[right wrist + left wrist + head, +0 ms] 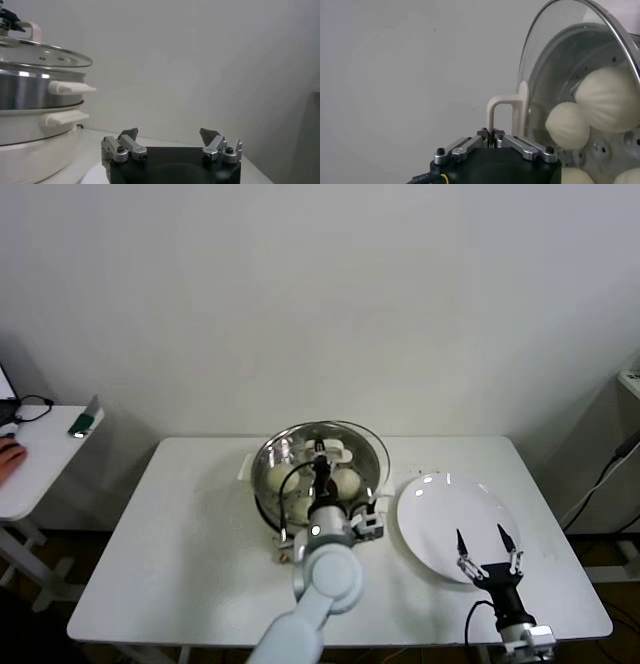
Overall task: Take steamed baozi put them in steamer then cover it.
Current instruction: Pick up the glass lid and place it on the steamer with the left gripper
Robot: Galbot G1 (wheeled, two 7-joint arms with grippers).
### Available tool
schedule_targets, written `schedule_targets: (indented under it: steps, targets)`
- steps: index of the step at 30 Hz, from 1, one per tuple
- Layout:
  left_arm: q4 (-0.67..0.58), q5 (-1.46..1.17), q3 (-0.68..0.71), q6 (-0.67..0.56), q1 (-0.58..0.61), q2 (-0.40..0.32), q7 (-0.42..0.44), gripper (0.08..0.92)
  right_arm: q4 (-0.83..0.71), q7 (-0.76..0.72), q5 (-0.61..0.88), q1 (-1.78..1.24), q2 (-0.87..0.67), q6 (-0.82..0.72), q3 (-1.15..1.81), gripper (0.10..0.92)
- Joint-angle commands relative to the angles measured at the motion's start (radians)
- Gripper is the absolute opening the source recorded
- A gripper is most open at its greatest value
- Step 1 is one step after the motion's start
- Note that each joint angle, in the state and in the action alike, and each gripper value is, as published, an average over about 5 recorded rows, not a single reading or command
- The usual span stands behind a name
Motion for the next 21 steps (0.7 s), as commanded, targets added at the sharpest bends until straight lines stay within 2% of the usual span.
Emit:
schedule_targets:
  steps: [1, 21]
  targets:
    - [0.006, -0.002, -0.009, 0.025, 0.006, 0.02, -0.007, 0.144, 0.003, 0.0, 0.0, -0.003, 0.0, 0.001, 0.001, 0.823]
    - [0.044, 0.016, -0.03, 0.005, 0.0, 0.051, -0.013, 0.144, 0.006, -0.004, -0.001, -0.021, 0.004, 0.015, 0.006, 0.823]
